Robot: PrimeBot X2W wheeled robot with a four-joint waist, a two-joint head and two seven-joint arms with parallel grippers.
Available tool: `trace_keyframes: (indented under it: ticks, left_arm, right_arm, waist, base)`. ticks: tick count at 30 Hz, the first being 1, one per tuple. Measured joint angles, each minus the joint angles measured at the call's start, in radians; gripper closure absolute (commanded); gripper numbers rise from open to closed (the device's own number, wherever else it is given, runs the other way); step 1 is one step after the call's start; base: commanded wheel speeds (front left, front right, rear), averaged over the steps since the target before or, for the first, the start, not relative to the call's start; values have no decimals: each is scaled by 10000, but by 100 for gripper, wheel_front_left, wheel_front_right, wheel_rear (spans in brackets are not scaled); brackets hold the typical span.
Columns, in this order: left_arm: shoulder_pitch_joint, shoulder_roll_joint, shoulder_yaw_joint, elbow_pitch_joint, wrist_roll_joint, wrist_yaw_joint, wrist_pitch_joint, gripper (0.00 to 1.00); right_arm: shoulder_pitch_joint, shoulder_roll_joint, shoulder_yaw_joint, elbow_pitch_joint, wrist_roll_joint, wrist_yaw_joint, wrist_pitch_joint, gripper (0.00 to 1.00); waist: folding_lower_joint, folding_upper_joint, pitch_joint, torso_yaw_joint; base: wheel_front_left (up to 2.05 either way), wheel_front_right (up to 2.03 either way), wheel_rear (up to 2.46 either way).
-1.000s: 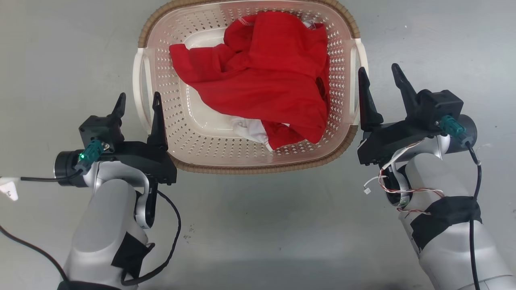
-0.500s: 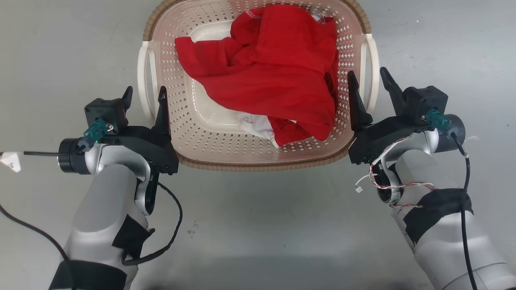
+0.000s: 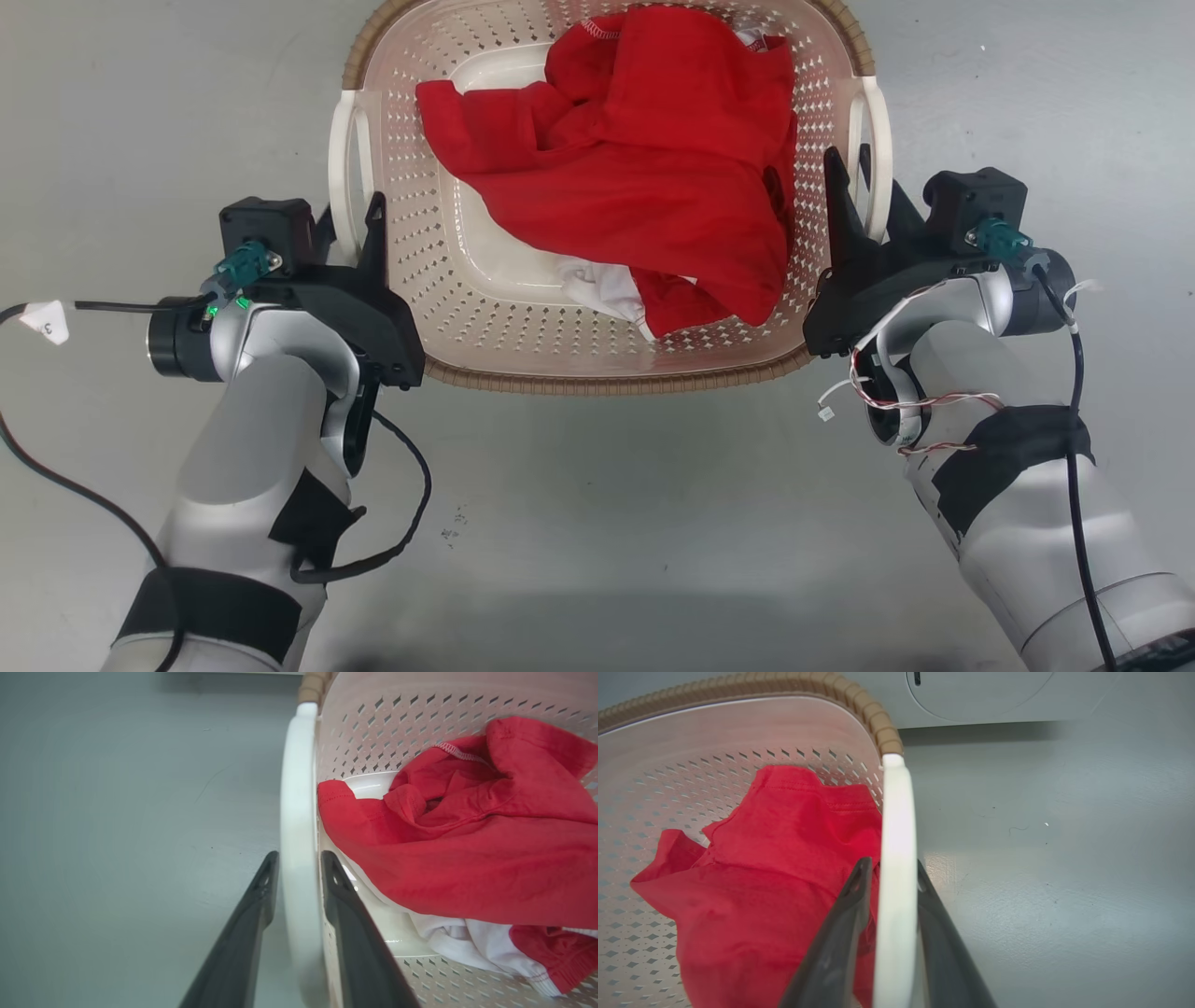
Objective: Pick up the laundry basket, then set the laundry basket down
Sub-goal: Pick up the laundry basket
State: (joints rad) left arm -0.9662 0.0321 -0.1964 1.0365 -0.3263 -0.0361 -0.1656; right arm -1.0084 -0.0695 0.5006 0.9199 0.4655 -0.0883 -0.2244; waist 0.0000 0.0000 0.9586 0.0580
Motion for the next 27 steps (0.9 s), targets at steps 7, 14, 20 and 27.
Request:
trace_keyframes:
  ticks: [7, 14, 20, 27]
  left_arm:
    - [-128, -50, -115, 372, -173, -96, 56, 100]
    - [-122, -81, -278, 834, -174, -178, 38, 100]
    - [1, -98, -420, 1218, -176, -201, -48, 100]
    - [440, -100, -660, 1494, -445, -255, -165, 100]
  right_arm:
    - [-111, -10, 303, 297, 393, -102, 38, 100]
    - [89, -8, 746, 558, 1028, -186, 42, 100]
    - [424, -4, 1131, 662, 1521, -249, 35, 100]
    - [888, 8, 1616, 709, 2188, -274, 35, 100]
  waist:
    - [0, 1, -88, 15]
    - [0, 1, -459, 4]
    - [-1, 0, -957, -59]
    - [-2, 0, -1728, -197]
  base:
    - [0, 0, 0]
    - [0, 0, 0]
    - [0, 0, 0]
    - [0, 0, 0]
